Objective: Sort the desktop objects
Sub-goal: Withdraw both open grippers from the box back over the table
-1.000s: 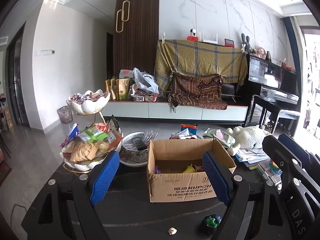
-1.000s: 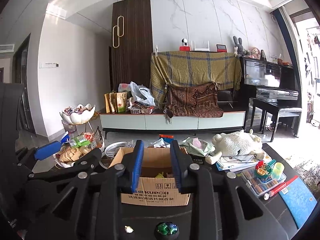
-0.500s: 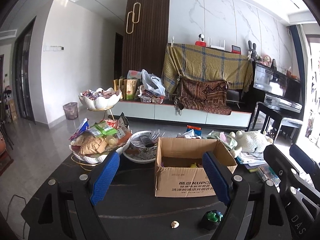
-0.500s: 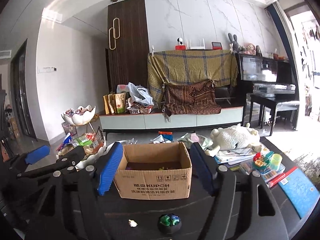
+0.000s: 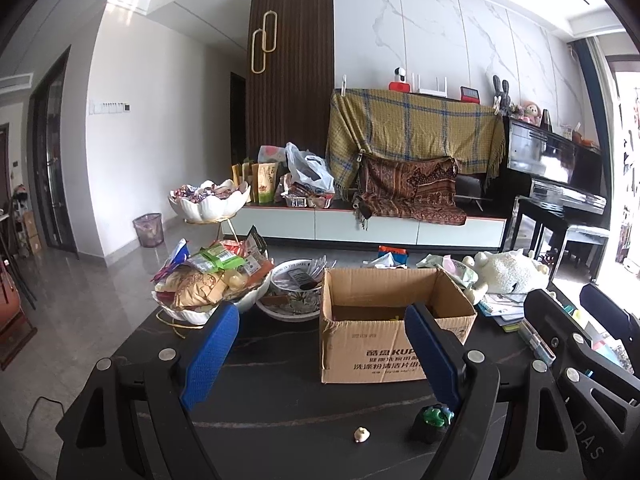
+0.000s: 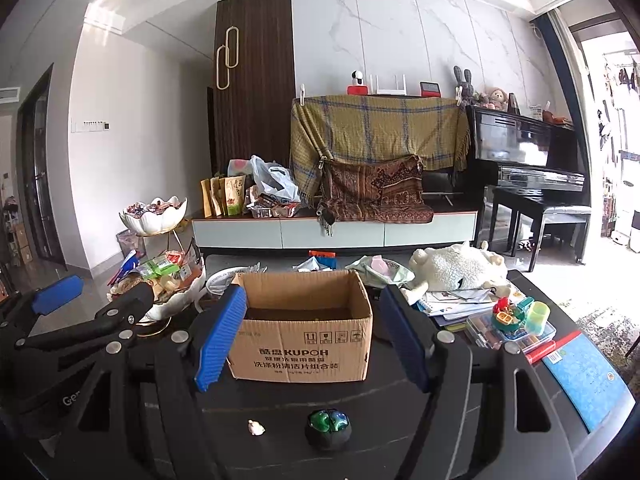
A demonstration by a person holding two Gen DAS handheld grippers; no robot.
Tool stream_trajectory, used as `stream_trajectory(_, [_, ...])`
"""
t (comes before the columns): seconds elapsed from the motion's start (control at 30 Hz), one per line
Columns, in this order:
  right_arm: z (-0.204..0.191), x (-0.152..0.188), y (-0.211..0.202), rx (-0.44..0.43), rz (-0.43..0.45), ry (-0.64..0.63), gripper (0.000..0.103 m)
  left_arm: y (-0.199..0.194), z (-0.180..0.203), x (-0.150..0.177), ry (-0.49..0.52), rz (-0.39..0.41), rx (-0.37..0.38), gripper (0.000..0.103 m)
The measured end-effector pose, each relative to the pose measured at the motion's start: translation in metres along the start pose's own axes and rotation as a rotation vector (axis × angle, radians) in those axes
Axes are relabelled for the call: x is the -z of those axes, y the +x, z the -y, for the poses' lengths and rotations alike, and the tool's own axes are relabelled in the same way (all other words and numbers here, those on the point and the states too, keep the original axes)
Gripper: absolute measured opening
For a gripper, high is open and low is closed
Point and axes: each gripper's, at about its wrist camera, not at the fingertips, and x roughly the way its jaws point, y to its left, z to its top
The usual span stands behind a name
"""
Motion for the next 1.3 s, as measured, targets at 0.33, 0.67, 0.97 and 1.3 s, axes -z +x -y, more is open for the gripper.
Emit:
stream_trajectory(0.33, [0.000,0.010,-0.007,-0.007,-0.030,0.016,0.067,-0.004,-0.003,0.014,-0.007,-0.035,0.008,0.082])
stream_trajectory(0.67, [0.003,0.022,-0.007,-0.014,-0.070,0.027,0.067,-0.003,-0.001,0.026,0.005,-0.073,0.006,0.082])
stream_trajectory(0.97, [0.004,0.031,-0.003,-0.013,-0.101,0.031,0.067,0.004,0.001,0.034,0.010,-0.105,0.006,0.082])
stream_trajectory(1.3, [0.005,0.045,0.006,-0.011,-0.145,0.031,0.067,0.015,0.001,0.047,0.006,-0.149,-0.002,0.082])
